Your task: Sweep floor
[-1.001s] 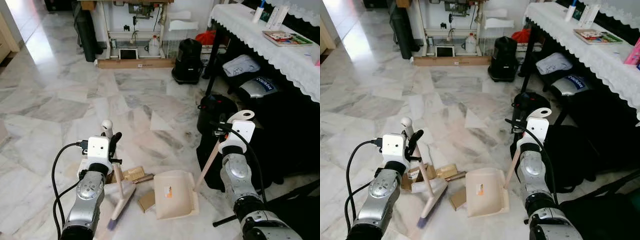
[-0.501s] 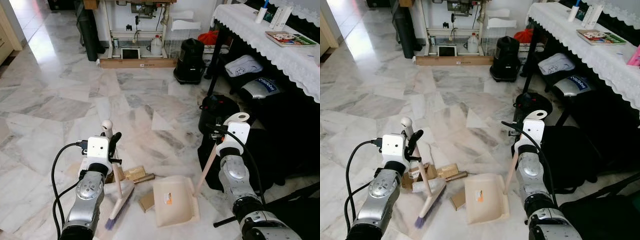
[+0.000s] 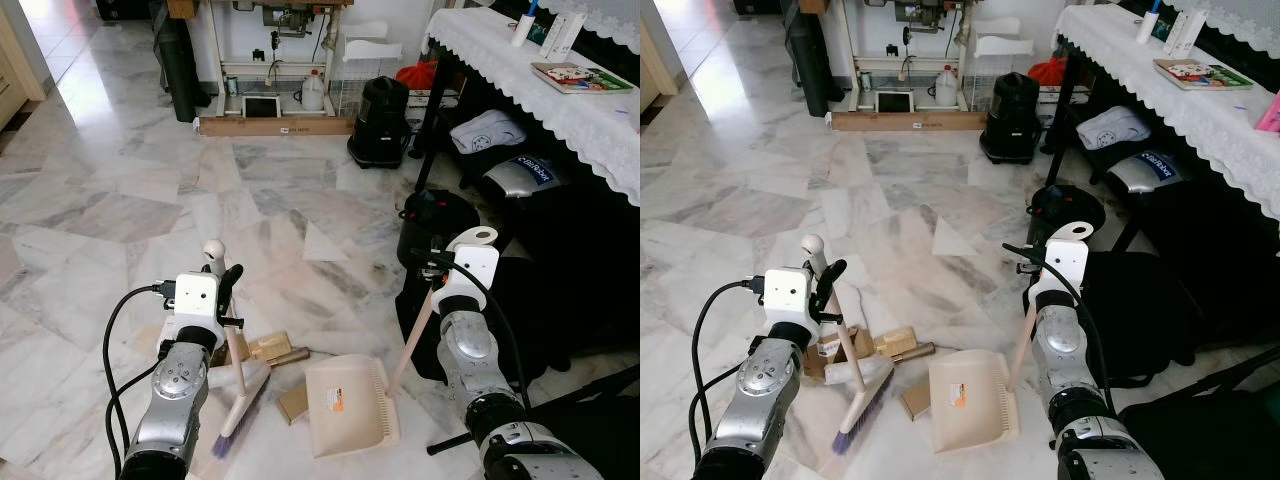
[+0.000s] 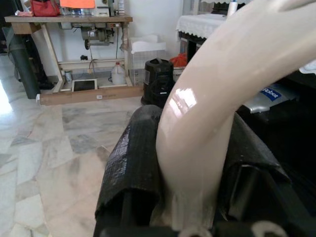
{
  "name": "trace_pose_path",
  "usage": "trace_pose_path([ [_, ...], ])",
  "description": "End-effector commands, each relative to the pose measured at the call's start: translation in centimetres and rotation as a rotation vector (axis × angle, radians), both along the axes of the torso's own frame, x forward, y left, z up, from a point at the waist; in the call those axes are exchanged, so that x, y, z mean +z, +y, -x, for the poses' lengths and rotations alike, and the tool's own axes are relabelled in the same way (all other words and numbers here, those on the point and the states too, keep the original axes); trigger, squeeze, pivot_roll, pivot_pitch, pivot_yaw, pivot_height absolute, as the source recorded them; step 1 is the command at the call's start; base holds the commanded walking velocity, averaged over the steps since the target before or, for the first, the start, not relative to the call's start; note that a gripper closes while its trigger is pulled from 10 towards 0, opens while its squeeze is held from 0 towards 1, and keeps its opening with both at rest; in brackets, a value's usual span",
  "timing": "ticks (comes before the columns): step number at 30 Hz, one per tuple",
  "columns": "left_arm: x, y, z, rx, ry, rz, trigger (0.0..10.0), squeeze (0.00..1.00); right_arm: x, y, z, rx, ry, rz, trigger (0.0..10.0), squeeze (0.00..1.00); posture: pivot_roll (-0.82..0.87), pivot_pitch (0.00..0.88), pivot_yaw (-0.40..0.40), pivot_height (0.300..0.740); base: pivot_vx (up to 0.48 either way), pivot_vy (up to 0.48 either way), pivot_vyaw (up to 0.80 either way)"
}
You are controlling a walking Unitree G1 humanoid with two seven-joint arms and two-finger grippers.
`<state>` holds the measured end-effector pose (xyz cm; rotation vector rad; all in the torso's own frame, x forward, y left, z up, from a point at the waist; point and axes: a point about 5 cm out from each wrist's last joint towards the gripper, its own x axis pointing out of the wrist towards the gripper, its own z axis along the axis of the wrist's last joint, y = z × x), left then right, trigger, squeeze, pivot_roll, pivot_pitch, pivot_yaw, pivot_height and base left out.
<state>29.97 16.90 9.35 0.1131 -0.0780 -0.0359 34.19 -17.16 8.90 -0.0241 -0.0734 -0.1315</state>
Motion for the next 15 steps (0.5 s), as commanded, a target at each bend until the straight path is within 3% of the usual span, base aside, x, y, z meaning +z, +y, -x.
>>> trace_pose_path([
  [1, 0.8, -0.2, -0.3, -0.012, -0.034, 0.001, 10.0, 0.00, 0.7, -0.2, -0.3, -0.004, -0.025, 0.002, 10.0, 0.00, 0.03, 0.018, -0.068, 0.740, 0.262, 0.000, 0.00],
  [7, 1.3, -0.2, -0.5, -0.013, -0.053, 0.003, 10.0, 0.00, 1.1, -0.4, -0.4, -0.019, -0.051, -0.002, 10.0, 0.00, 0.03, 0.014, -0.068, 0.740, 0.269, 0.000, 0.00],
  [15, 3.4, -0.3, -0.7, -0.008, -0.154, 0.025, 10.0, 0.00, 1.5, -0.7, -0.4, -0.038, -0.080, -0.007, 10.0, 0.00, 0.03, 0.008, -0.069, 0.740, 0.274, 0.000, 0.00],
])
